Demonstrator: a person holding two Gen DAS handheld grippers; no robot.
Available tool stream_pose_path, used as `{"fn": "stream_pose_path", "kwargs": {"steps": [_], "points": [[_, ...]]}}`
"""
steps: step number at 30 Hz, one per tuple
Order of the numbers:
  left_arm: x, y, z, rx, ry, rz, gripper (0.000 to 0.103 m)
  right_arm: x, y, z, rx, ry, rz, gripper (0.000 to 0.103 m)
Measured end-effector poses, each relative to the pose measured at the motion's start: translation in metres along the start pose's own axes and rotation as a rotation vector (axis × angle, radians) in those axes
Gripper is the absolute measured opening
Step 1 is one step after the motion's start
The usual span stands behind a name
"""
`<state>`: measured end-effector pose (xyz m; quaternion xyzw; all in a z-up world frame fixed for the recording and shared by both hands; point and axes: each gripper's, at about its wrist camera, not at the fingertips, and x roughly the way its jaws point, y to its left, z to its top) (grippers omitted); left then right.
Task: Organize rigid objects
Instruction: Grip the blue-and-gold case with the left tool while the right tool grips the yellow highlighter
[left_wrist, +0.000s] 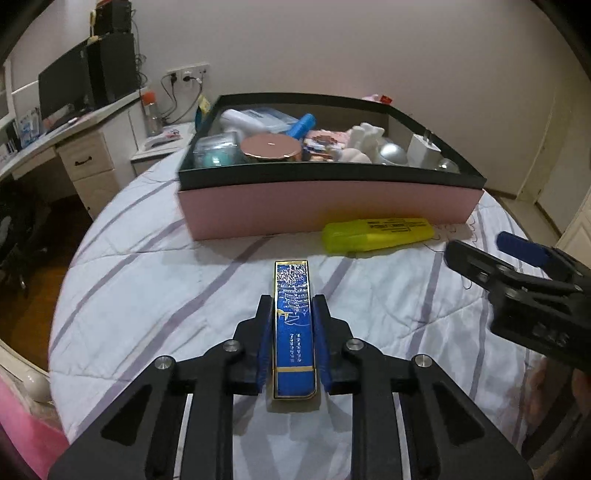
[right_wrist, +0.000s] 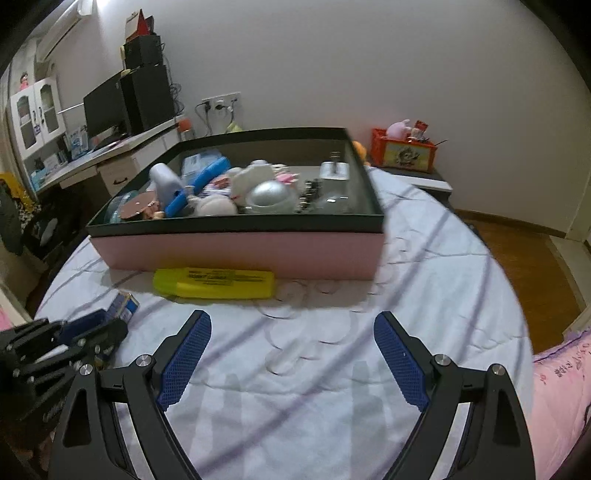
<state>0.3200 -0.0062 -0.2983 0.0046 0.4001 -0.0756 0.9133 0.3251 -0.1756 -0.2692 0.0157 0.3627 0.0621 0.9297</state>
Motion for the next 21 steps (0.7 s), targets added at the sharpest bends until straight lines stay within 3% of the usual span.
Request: {"fn": "stream_pose_path", "kwargs": {"steps": [9, 16, 21], "points": [[-0.003, 0.022, -0.006, -0.003, 0.002, 0.038, 0.023, 0.032, 0.049, 0.01, -0.044, 0.071, 0.018, 0.091], [-0.001, 0.026, -0.007, 0.003, 0.007, 0.024, 0.024, 0.035, 0.063, 0.021, -0.02, 0.03, -0.081, 0.091], [-0.001, 0.026, -0.007, 0.013, 0.007, 0.033, 0.024, 0.047, 0.071, 0.028, 0.005, 0.074, -0.091, 0.091]]}}
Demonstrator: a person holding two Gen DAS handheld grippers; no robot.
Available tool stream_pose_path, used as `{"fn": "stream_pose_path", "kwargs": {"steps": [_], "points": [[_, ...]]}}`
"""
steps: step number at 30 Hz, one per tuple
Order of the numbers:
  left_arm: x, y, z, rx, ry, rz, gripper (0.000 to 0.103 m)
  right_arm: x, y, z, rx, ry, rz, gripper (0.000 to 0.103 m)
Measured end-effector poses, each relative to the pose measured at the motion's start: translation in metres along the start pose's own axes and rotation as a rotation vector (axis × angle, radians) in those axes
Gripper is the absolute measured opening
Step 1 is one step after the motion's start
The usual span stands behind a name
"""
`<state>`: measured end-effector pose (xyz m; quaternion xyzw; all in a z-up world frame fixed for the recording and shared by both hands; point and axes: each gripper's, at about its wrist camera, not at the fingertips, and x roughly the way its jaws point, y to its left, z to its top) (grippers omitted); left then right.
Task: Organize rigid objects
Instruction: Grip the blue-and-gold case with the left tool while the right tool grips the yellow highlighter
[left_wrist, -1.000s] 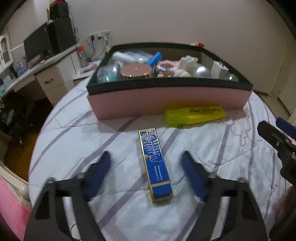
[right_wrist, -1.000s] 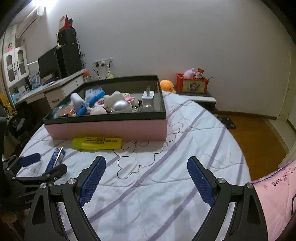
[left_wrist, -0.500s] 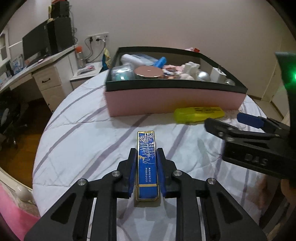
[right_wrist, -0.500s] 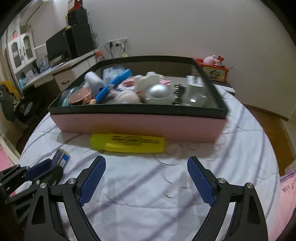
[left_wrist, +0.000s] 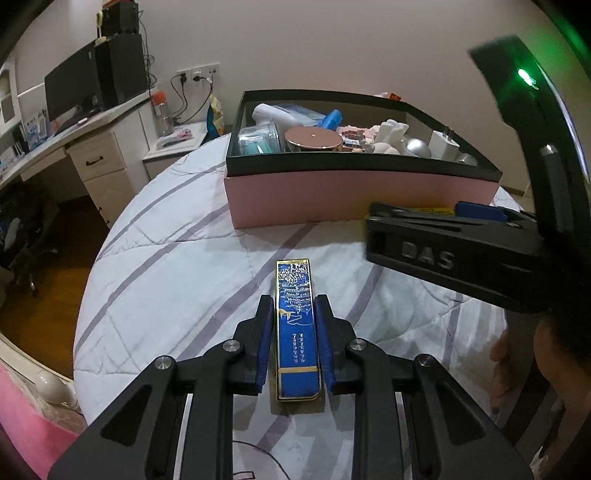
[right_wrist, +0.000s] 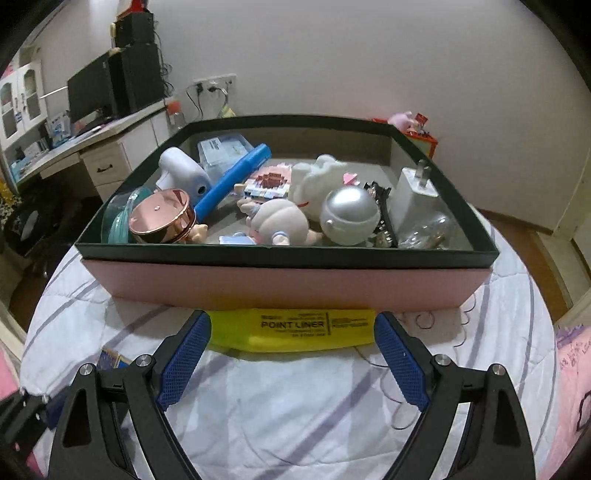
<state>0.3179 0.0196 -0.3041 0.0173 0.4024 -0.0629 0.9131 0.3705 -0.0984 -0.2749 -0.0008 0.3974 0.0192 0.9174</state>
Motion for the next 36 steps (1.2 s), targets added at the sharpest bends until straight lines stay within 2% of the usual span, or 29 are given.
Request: {"fn": "stream_pose_path", "kwargs": {"steps": [3, 7, 11, 18, 21, 24, 26, 29, 32, 33, 35, 36], "points": [[0.001, 0.0, 0.0, 0.001, 0.003, -0.001, 0.024, 0.006, 0.01, 0.003, -0.007, 0.02, 0.003, 0.091], [0.003, 0.0, 0.0, 0.001, 0.014, 0.008, 0.03, 0.014, 0.019, 0.0, -0.049, 0.038, -0.085, 0.091], [0.003, -0.001, -0.001, 0.003, 0.012, 0.018, 0.039, 0.003, -0.003, -0.01, -0.014, 0.038, -0.085, 0.091], [0.002, -0.009, -0.003, 0.011, 0.013, 0.031, 0.044, -0.015, -0.066, -0.037, 0.088, 0.061, -0.125, 0.091], [0.003, -0.012, -0.003, 0.027, 0.02, 0.037, 0.051, -0.021, -0.079, -0.04, 0.11, 0.046, -0.08, 0.091], [0.004, -0.013, -0.003, 0.03, 0.024, 0.046, 0.053, -0.023, -0.076, -0.034, 0.058, 0.012, -0.064, 0.091], [0.004, -0.012, -0.003, 0.027, 0.025, 0.05, 0.055, -0.018, -0.075, -0.029, 0.054, 0.024, -0.08, 0.091], [0.005, -0.012, -0.003, 0.026, 0.029, 0.052, 0.057, -0.005, -0.077, -0.021, 0.111, 0.045, -0.014, 0.091], [0.005, -0.012, -0.003, 0.029, 0.029, 0.053, 0.058, 0.006, -0.079, -0.019, 0.104, 0.06, -0.036, 0.091], [0.005, -0.012, -0.003, 0.03, 0.029, 0.055, 0.058, 0.004, -0.08, -0.019, 0.106, 0.054, -0.026, 0.087], [0.004, -0.012, -0.004, 0.031, 0.029, 0.056, 0.059, 0.001, -0.082, -0.022, 0.099, 0.046, -0.038, 0.072], [0.004, -0.012, -0.004, 0.03, 0.028, 0.057, 0.059, -0.001, -0.083, -0.023, 0.088, 0.042, -0.038, 0.051]]}}
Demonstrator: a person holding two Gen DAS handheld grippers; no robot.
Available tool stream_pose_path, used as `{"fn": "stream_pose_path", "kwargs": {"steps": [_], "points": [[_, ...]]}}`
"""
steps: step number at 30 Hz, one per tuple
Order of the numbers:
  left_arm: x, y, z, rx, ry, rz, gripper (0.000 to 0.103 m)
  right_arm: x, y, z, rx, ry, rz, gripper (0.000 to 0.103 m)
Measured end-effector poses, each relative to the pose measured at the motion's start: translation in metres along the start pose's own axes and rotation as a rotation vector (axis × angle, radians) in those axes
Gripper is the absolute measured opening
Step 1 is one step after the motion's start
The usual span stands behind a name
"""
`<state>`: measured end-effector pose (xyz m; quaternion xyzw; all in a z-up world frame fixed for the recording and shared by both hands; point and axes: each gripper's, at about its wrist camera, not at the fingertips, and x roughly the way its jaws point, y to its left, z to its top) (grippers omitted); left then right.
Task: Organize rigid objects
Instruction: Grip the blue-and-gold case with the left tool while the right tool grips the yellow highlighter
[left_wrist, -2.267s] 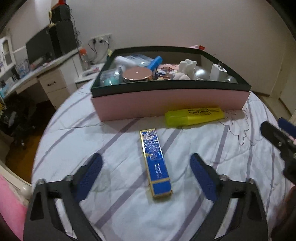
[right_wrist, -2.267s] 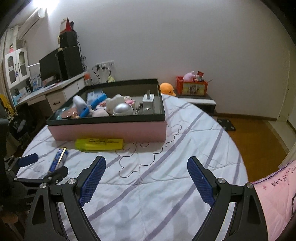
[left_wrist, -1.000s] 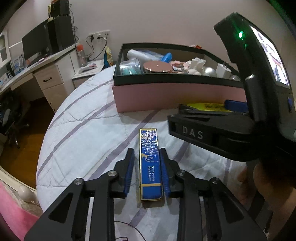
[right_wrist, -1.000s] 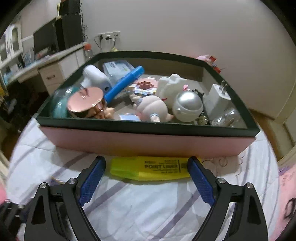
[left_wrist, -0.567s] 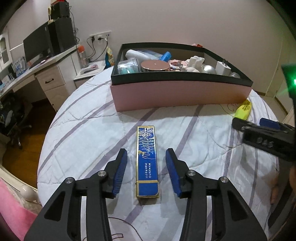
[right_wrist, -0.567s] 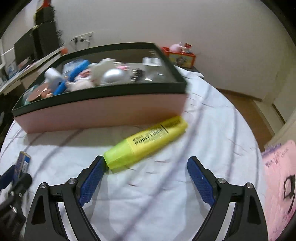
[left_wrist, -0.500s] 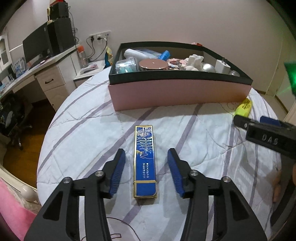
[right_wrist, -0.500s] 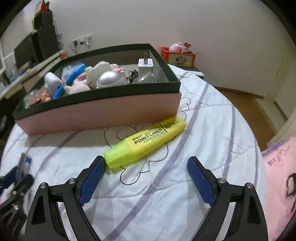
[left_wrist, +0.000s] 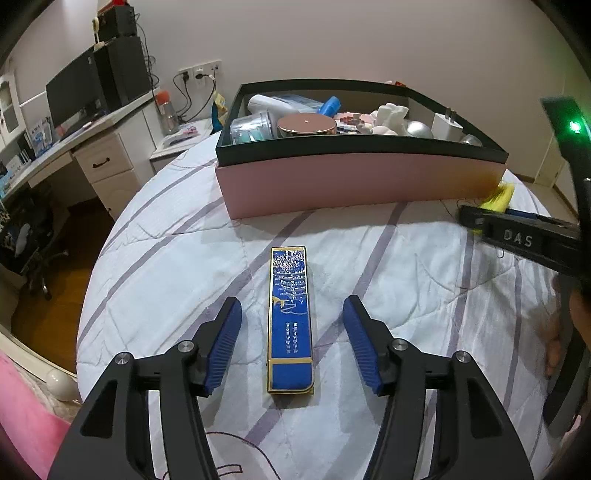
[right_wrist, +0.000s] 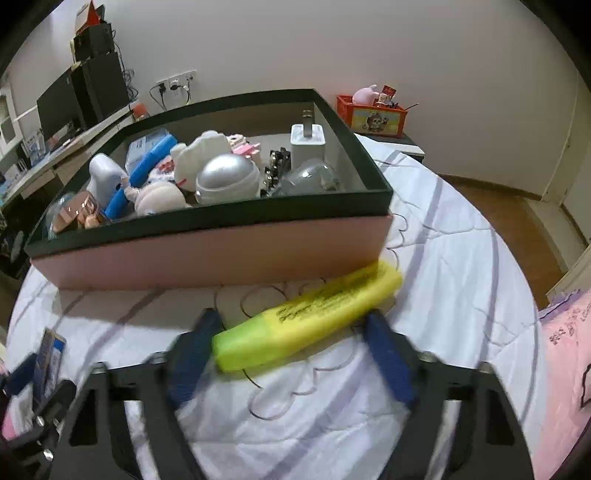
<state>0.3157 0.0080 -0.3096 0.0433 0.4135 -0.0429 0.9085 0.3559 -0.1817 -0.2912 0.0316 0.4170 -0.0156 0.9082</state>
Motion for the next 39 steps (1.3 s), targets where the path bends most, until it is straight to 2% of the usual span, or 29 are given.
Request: {"fn": "stream_pose_path", "kwargs": {"steps": [1, 7, 12, 16, 18, 21, 23, 25, 29, 31, 33, 34, 35, 36, 39], "points": [[0.0, -0.001, 0.0, -0.001, 0.0, 0.002, 0.061, -0.003, -0.002, -0.001, 0.002, -0.011, -0.007, 0.039], [-0.002, -0.003, -0.003, -0.007, -0.004, 0.005, 0.065, -0.017, -0.022, -0.012, 0.013, -0.007, 0.065, 0.026], [-0.004, -0.003, -0.007, -0.011, -0.01, 0.01, 0.066, -0.032, -0.024, -0.031, -0.016, 0.006, 0.181, 0.025], [-0.006, -0.003, -0.009, -0.016, -0.016, 0.013, 0.066, -0.042, -0.01, -0.049, -0.076, 0.009, 0.271, 0.023], [-0.008, -0.002, -0.011, -0.027, -0.024, 0.014, 0.066, -0.044, -0.002, -0.054, -0.103, 0.011, 0.279, 0.023], [-0.011, 0.001, -0.014, -0.045, -0.03, 0.021, 0.066, -0.043, 0.0, -0.054, -0.099, -0.013, 0.233, 0.025], [-0.01, 0.001, -0.013, -0.053, -0.031, 0.027, 0.067, -0.043, 0.002, -0.05, -0.091, -0.02, 0.216, 0.032], [-0.009, 0.002, -0.012, -0.054, -0.024, 0.027, 0.068, -0.039, 0.003, -0.042, -0.097, -0.026, 0.204, 0.045], [-0.008, 0.004, -0.012, -0.067, -0.022, 0.032, 0.068, -0.031, 0.005, -0.027, -0.103, -0.045, 0.164, 0.047], [-0.007, 0.006, -0.01, -0.071, -0.023, 0.029, 0.066, -0.023, 0.004, -0.022, -0.104, -0.029, 0.166, 0.047], [-0.004, 0.006, -0.007, -0.065, -0.019, 0.019, 0.056, -0.017, 0.004, -0.02, -0.108, -0.011, 0.165, 0.042], [-0.003, 0.006, -0.006, -0.061, -0.018, 0.01, 0.045, -0.017, 0.006, -0.019, -0.121, -0.016, 0.158, 0.031], [-0.002, 0.005, -0.004, -0.052, -0.02, -0.005, 0.03, -0.017, 0.007, -0.02, -0.13, -0.013, 0.166, 0.026], [-0.003, 0.004, -0.004, -0.047, -0.024, -0.012, 0.021, -0.017, 0.009, -0.02, -0.141, -0.009, 0.19, 0.026], [-0.004, 0.0, -0.004, -0.028, -0.031, -0.004, 0.02, -0.02, 0.009, -0.022, -0.151, -0.012, 0.215, 0.026]]}}
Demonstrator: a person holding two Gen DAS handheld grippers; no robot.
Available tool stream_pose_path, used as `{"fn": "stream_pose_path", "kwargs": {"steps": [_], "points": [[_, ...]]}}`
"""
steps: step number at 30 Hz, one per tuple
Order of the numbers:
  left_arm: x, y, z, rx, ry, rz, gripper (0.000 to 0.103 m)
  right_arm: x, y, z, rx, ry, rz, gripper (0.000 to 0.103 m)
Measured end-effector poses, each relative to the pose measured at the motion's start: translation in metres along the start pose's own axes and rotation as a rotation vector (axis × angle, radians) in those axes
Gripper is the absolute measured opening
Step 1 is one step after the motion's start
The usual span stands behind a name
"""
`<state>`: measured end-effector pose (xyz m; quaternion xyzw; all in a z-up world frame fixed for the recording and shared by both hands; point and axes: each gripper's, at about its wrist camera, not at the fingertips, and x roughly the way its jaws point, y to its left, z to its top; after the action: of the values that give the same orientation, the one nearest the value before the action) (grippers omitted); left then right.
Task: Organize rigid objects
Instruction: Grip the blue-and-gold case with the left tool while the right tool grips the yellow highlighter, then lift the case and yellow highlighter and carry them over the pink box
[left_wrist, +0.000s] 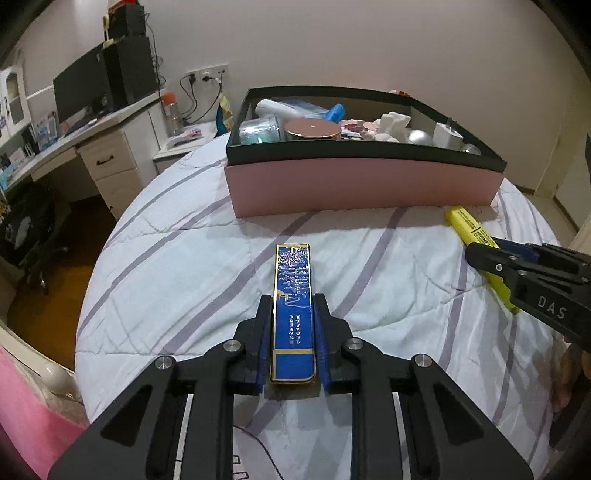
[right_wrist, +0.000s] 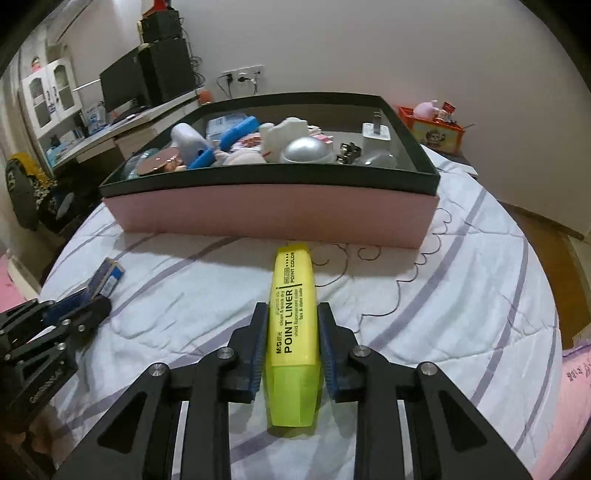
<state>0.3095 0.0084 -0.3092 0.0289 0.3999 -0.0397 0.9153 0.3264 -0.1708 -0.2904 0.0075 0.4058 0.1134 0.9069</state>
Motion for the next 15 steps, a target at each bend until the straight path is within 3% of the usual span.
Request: {"fn": "stream_pose_path", "kwargs": {"steps": [15], "points": [[-0.03, -0.015, 0.001, 0.011, -0.072, -0.045, 0.02, -0.031, 0.007, -0.017, 0.038, -0.061, 0.047, 0.026]]}}
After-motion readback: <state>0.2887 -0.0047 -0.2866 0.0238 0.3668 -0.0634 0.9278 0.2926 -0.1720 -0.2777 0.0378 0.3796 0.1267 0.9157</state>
